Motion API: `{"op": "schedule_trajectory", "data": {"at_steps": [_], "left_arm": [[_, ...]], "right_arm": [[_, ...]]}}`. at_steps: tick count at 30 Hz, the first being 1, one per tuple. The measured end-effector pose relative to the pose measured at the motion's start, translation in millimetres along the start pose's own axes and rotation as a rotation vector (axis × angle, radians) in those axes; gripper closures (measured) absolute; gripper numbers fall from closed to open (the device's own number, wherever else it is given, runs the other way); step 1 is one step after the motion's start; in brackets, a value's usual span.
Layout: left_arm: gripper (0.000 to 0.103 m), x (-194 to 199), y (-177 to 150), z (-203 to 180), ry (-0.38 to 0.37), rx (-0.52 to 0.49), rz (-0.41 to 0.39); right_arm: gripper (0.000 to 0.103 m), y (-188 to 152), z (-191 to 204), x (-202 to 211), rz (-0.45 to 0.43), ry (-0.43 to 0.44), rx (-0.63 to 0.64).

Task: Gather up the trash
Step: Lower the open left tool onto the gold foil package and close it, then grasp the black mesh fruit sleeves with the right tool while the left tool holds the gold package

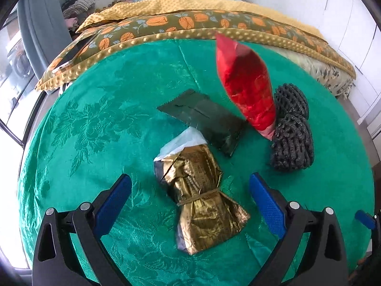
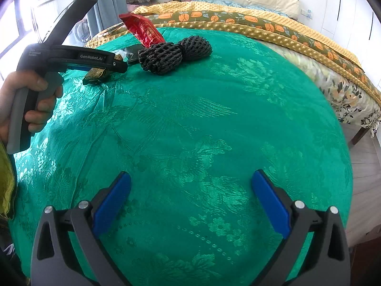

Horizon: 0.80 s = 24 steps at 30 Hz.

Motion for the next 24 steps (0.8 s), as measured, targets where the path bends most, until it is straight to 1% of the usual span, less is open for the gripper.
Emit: {"op": "schedule_trajectory", "data": {"at_steps": [1, 2, 3, 4, 6, 7, 10, 12, 14, 17, 20, 22, 24], "left_arm": [[0.024, 0.8, -2.0, 0.4, -0.018, 0.003, 0.004], [0.031, 1.1, -4.2, 0.9, -0.024, 0.0, 0.009], [0.045, 3.3, -5.3, 1.2, -0.011, -0.013, -0.003], [0.054, 5.3, -6.8, 0.3, -0.01, -0.025, -0.009], [0.062, 12.7, -12.4, 0.9, -0.035, -0.039, -0.004], [0.063, 18.6, -15.7, 1.7, -0.047, -0.043, -0.006], [0.063, 43.2, -32.0, 3.4, -0.065, -0.081, -0.022], [0.063, 59.8, -50.5, 6.6, -0.089, -0.103, -0.017], [0.063, 70.6, -71.8, 9.0, -0.116, -0.117, -0.001], [0.06, 74.3, -91.8, 10.9, -0.126, -0.126, 0.003], [0.049, 69.5, -100.4, 13.0, -0.113, -0.124, -0.007], [0.032, 66.7, -102.9, 13.0, -0.111, -0.127, -0.018], [0.019, 65.5, -105.7, 12.7, -0.086, -0.142, -0.032]], "right_arm": [[0.005, -0.1, 0.1, 0.0, 0.0, 0.0, 0.0], [0.005, -0.1, 0.0, 0.0, 0.0, 0.0, 0.0], [0.005, -0.2, 0.0, 0.0, 0.0, 0.0, 0.0], [0.005, -0.2, 0.1, 0.0, 0.0, 0.0, 0.0], [0.005, -0.2, 0.1, 0.0, 0.0, 0.0, 0.0], [0.005, -0.3, 0.1, 0.0, 0.0, 0.0, 0.0], [0.005, -0.5, 0.2, 0.0, 0.0, 0.0, 0.0], [0.005, -0.5, 0.2, 0.0, 0.0, 0.0, 0.0], [0.005, -0.7, 0.2, -0.1, 0.001, 0.0, 0.0], [0.005, -0.9, 0.4, -0.1, 0.001, 0.0, 0.0], [0.005, -0.7, 0.7, 0.1, 0.001, -0.001, 0.0], [0.005, -0.7, 0.7, 0.1, 0.001, 0.0, 0.0], [0.005, -0.3, 0.3, 0.2, 0.002, 0.005, -0.003]]}}
Point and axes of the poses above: each gripper's, at about its wrist camera, not at the fingertips, and x roughly against the way its jaws point, z to its left, y to its top, the point moved 5 cm from there along -x, roughly the way its jaws point, and after that the axes turned 8 degrees about x, right-handed, at the moved point
